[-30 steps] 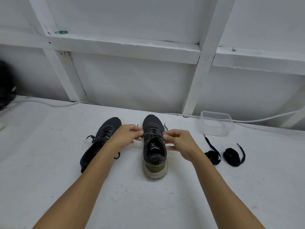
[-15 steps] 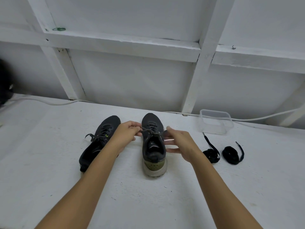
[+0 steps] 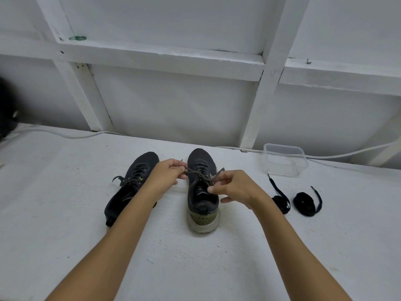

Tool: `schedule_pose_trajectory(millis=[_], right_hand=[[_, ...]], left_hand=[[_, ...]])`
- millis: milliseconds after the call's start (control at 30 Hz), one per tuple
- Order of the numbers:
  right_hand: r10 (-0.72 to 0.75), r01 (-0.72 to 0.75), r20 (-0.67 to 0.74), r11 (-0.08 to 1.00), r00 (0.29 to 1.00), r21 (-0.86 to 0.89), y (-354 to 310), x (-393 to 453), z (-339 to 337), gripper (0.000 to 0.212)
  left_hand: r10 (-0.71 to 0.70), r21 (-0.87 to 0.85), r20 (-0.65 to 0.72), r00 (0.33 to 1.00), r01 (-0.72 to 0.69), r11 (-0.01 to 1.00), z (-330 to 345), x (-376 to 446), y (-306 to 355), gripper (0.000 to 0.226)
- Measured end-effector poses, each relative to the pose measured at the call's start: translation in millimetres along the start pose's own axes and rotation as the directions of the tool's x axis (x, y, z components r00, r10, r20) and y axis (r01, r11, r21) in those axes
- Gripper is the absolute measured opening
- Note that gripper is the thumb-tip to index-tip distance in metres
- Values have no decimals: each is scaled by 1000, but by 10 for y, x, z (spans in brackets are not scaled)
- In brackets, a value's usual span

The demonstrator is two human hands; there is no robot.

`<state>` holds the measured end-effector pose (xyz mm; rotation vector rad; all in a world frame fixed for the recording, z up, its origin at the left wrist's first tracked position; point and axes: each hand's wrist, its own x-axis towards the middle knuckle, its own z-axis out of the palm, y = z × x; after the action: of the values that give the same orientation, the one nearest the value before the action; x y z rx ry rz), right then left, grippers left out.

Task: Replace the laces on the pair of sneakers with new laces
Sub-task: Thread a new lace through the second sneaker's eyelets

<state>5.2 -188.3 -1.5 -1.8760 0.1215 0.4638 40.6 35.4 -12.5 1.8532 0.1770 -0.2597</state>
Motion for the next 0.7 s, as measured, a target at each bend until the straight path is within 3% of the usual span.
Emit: schedule_pose_trajectory(millis=[100,200,300,467,700], right_hand=[[-53,48,-45,992,998,-113,-8,3,-20,7],[-91,80,-51,979,995,-189,-14,7,-34,9],[-63,60,-77,997,995,-49,-16,28,-14,16],[110,-98,-23,953,994,288,45,53,9,21],[37,-40,15,955,999,294,81,42,30,11]], left_hand=[[-5,4,-1,1000,5,1000,-1,1,-11,17],[-10,1,-1,1000,10,1000,0,6,-16,16],[-28,-12,-27,999,27,1000,13,18,-5,14],[-98,-50,-101,990,94,994,87,28,-17,12],[-39,-4,-68,997,39,999,-57,40,-37,14]])
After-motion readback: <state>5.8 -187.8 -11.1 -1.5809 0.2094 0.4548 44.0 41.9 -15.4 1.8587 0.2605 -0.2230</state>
